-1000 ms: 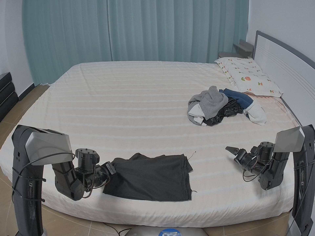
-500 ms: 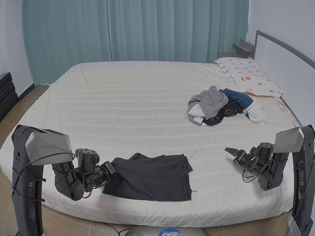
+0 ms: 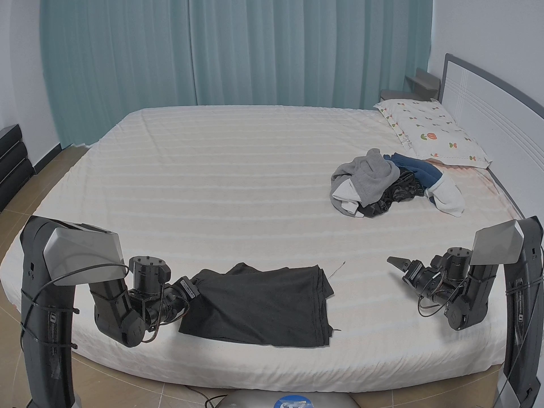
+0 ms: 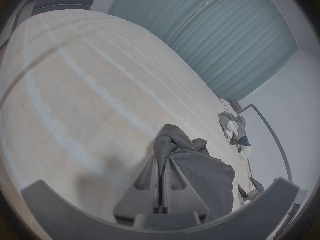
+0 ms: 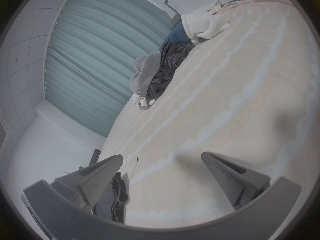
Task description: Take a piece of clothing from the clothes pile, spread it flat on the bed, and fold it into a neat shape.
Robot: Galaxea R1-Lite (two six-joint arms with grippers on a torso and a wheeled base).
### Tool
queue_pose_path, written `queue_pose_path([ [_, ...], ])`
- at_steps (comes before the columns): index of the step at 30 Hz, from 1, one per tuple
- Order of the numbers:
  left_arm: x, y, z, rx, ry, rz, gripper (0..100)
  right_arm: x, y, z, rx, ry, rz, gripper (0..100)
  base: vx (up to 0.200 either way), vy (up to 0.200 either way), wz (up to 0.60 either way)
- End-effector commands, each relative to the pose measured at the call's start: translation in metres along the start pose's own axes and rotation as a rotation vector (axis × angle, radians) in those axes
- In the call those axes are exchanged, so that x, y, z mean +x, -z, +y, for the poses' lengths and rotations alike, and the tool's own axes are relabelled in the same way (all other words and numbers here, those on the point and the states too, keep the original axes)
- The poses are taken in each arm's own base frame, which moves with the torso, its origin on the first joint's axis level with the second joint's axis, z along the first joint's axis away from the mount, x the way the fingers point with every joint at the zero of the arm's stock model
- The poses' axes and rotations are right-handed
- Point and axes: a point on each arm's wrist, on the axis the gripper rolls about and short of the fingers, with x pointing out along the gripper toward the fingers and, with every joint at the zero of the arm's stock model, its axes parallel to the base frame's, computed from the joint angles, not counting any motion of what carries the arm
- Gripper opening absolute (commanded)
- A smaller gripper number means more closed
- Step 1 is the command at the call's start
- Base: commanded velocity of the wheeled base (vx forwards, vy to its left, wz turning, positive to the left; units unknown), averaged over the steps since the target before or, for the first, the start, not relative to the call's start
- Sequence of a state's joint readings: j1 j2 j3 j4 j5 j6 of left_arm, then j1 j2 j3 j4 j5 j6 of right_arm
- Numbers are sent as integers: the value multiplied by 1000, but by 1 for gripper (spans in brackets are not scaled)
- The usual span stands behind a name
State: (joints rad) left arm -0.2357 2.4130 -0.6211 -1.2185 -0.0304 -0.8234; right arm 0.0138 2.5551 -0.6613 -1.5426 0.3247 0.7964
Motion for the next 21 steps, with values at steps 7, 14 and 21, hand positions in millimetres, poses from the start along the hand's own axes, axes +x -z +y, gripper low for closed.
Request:
queue_pose_path([
  [7,2,-10,8,-21,-40,-55,0,0,1,-1,-4,2,2,100,0,200,0],
  [14,2,-10,9,-22,-45,-54,0,0,1,-1,-4,2,2,100,0,200,0],
  [21,2,-13,11,-28,-46,-61,0,0,1,0,-6,-1,-1,100,0,200,0],
])
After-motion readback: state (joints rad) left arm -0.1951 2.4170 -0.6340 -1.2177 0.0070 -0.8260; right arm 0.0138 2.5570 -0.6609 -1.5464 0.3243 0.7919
